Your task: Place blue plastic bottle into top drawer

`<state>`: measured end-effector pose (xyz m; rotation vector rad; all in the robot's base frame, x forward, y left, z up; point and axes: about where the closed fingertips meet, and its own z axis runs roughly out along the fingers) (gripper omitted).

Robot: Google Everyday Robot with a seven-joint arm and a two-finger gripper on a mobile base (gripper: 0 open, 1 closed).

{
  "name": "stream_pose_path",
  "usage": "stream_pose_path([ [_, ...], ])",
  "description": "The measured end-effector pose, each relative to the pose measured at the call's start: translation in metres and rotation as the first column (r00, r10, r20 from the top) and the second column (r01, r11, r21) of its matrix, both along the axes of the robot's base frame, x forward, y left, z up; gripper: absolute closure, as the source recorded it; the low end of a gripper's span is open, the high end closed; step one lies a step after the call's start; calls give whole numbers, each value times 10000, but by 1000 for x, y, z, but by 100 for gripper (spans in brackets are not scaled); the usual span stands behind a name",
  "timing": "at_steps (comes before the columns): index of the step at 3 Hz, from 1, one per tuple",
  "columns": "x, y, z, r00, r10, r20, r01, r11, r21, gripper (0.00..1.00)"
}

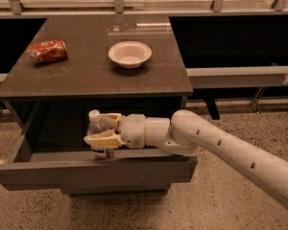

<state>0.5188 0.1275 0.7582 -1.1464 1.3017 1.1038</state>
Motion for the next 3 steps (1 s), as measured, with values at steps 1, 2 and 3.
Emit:
stream_pose_path([
  [1,-1,2,0,10000,31,4,-31,10000,4,0],
  [2,-1,2,0,10000,31,4,-31,10000,4,0],
  [3,-3,2,1,10000,75,9,-75,9997,-240,0],
])
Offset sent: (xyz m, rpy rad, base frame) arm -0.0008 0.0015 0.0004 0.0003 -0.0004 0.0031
